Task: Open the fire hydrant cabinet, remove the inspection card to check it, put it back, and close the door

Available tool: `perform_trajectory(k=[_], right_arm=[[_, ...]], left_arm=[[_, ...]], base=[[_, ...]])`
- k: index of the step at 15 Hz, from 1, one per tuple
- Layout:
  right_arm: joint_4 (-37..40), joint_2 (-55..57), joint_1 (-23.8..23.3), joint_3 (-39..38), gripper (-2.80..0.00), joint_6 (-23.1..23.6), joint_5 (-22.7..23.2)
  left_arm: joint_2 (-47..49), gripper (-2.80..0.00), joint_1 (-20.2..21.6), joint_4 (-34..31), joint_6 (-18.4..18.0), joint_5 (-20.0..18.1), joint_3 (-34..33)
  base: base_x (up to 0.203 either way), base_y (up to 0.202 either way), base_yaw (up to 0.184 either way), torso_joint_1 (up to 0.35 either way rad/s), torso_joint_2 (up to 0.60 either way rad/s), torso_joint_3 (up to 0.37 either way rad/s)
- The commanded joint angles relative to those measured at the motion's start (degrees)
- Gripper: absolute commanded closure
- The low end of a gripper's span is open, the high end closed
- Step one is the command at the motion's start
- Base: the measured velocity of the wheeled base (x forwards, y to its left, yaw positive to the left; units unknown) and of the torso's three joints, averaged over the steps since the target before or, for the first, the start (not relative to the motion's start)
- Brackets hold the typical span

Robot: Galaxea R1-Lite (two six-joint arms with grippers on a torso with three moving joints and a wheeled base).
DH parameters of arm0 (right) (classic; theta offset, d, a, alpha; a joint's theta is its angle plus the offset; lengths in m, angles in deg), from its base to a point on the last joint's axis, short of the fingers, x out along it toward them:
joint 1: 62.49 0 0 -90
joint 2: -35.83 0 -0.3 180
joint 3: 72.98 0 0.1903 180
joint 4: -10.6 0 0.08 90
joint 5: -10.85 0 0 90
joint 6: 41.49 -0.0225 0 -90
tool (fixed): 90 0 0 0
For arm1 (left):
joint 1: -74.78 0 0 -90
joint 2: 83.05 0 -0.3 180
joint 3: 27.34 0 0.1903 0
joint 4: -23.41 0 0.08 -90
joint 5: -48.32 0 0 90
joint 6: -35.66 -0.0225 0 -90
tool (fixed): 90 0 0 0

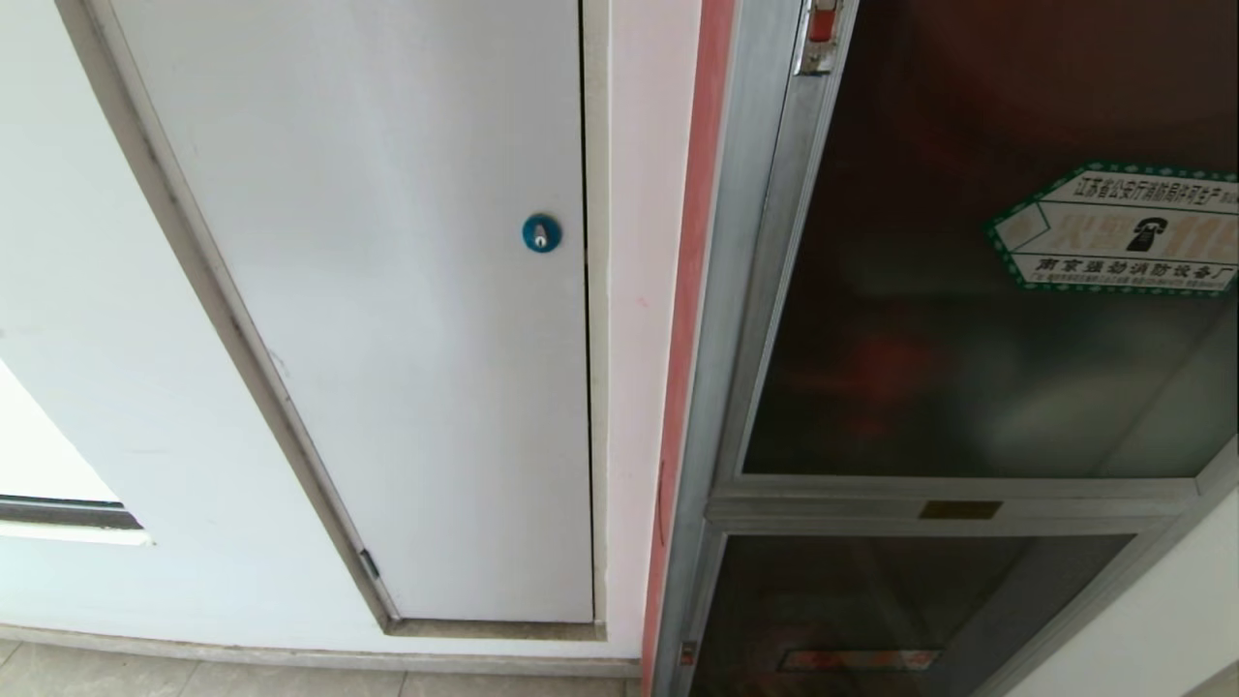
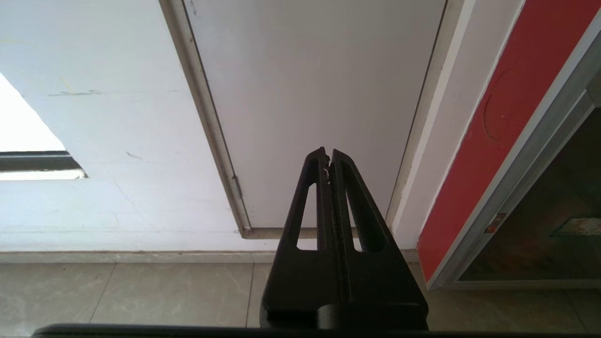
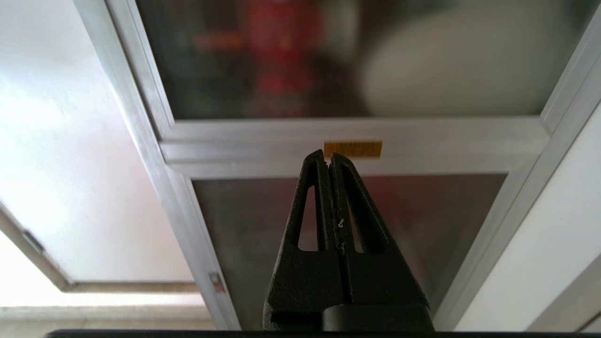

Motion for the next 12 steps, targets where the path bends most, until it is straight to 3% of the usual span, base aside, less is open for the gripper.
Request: perform_trajectory(k=[1,12], right_arm=[[-0.3,0.0,0.0,-2.3,0.00,0.2,0.0],[2.2,0.0,0.0,-4.6,0.00,-1.7,0.3]], left_arm=[[0.1,0.00,0.0,0.0,0.0,0.0,0.0],[0.1,0.00,0.0,0.0,0.0,0.0,0.0]], base=[[0.000,0.000,0.000,0.000,0.00,0.000],[0.000,0.000,0.000,0.000,0.00,0.000]])
